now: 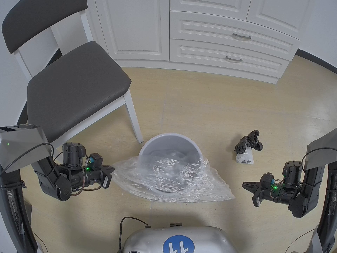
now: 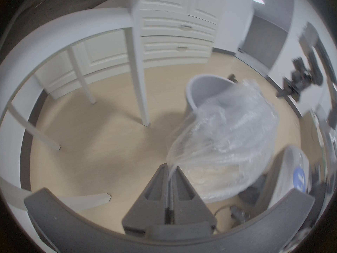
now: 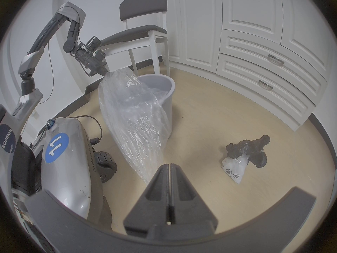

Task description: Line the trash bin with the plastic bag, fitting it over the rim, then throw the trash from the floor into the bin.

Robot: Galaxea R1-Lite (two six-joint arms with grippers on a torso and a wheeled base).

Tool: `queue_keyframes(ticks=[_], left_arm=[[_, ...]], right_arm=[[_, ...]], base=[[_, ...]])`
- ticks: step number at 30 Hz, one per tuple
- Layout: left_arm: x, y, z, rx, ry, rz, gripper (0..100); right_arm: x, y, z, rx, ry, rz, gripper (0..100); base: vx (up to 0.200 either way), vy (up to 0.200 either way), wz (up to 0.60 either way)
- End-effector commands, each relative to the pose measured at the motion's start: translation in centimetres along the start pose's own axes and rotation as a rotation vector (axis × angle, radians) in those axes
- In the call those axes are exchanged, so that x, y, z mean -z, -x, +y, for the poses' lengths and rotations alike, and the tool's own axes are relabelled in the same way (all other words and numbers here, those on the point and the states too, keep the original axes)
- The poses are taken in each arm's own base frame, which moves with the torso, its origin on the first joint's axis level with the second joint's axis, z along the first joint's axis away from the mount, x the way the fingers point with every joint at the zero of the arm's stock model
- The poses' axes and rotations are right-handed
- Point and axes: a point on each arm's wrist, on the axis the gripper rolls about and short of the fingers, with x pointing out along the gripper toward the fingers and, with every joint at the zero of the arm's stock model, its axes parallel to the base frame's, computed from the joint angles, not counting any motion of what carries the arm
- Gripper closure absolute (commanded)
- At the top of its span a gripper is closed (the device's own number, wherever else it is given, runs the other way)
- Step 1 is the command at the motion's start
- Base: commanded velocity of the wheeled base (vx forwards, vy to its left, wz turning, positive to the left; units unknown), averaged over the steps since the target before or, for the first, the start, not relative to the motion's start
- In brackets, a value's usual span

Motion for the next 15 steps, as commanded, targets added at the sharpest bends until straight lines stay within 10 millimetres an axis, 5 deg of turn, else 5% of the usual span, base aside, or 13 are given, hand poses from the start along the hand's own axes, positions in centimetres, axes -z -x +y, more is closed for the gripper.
queue_keyframes(ticks=[1, 7, 12, 13, 15], left_arm=[[-1.7, -3.0, -1.2, -0.101, 0.127, -0.123, 100], [-3.1, -3.7, -0.7, -0.148, 0.177, -0.221, 100], [-3.1, -3.5, -0.9, -0.147, 0.176, -0.223, 100], [-3.2, -3.5, -0.9, -0.148, 0.176, -0.223, 100], [-3.2, -3.5, -0.9, -0.148, 0.176, -0.223, 100]], right_arm=[[-1.5, 0.5, -0.7, 0.041, 0.015, -0.063, 100], [-4.7, 2.7, -0.9, 0.082, -0.020, -0.166, 100], [-4.6, 3.7, -0.2, 0.067, -0.033, -0.152, 100], [-4.5, 3.7, -0.1, 0.061, -0.035, -0.145, 0], [-4.7, 3.4, 0.1, 0.054, -0.021, -0.154, 0]], base=[[0.000, 0.000, 0.00], [0.000, 0.000, 0.00], [0.000, 0.000, 0.00], [0.000, 0.000, 0.00], [0.000, 0.000, 0.00]])
